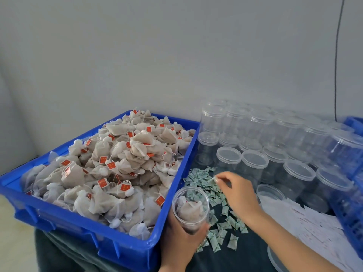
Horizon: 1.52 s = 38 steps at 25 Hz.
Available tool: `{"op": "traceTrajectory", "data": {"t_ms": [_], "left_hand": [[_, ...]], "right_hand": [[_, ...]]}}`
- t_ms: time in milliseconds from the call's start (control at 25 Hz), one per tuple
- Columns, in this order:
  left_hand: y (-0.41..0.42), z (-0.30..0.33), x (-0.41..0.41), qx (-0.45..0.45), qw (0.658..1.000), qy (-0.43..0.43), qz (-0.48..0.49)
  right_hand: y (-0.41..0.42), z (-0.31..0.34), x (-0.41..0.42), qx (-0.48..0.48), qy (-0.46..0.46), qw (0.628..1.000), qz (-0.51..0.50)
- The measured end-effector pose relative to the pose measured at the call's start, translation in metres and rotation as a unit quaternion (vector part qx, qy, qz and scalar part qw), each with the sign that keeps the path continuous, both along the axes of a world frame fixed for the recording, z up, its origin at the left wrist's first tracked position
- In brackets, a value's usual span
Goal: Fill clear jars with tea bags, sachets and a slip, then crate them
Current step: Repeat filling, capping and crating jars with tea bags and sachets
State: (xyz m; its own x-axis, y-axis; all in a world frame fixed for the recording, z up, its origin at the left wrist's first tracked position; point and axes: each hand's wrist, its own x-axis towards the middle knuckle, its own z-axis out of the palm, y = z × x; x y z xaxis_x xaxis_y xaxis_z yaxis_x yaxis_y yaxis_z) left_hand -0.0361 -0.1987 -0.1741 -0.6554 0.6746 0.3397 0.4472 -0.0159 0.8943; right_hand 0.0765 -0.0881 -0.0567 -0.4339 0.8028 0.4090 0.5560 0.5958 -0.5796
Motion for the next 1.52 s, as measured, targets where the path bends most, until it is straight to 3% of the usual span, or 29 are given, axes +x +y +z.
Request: {"op": "traceTrajectory", "data": {"t_ms": [80,200,280,440,520,600,720,880,1000,1200,1360,1520], "left_hand": [[-0.001,0.003,-0.001,0.01,1.0,0.007,0.004],[0.0,0.005,-0.002,0.008,1.0,0.014,0.005],[-0.001,0.005,-0.003,0.001,1.0,0.005,0.001],[-0.003,0.009,0.001,-0.025,0.999,-0.033,-0.006],[-0.004,0.012,0.003,-0.025,0.999,-0.047,-0.002],[-0.004,0.021,0.011,-0.042,0.998,-0.054,-0.003],[-0.005,0.037,0.044,-0.045,0.997,-0.031,-0.063],[0.002,0.051,0.108,-0.026,0.984,-0.012,-0.177],[0.007,0.045,0.135,-0.023,0.977,-0.033,-0.208],[0.007,0.023,0.138,-0.019,0.978,-0.09,-0.188],[0.003,0.017,0.141,-0.024,0.982,-0.088,-0.166],[0.004,0.012,0.138,-0.029,0.982,-0.09,-0.161]], "right_hand": [[-0.014,0.015,-0.001,0.04,0.012,0.997,0.065],[-0.034,0.017,-0.001,0.037,-0.102,0.977,0.182],[-0.037,0.012,0.008,0.041,-0.14,0.971,0.189],[-0.023,0.016,0.055,0.045,-0.09,0.992,0.07],[-0.005,0.008,0.096,0.012,-0.136,0.99,-0.028],[0.006,-0.011,0.142,-0.082,-0.258,0.955,-0.124],[0.001,-0.049,0.187,-0.19,-0.358,0.901,-0.158],[-0.011,-0.078,0.202,-0.164,-0.269,0.93,-0.193],[-0.01,-0.077,0.213,-0.131,-0.211,0.936,-0.251],[-0.006,-0.087,0.239,-0.145,-0.369,0.899,-0.185],[-0.003,-0.088,0.241,-0.092,-0.328,0.918,-0.203],[0.006,-0.077,0.234,-0.125,-0.323,0.919,-0.188]]}}
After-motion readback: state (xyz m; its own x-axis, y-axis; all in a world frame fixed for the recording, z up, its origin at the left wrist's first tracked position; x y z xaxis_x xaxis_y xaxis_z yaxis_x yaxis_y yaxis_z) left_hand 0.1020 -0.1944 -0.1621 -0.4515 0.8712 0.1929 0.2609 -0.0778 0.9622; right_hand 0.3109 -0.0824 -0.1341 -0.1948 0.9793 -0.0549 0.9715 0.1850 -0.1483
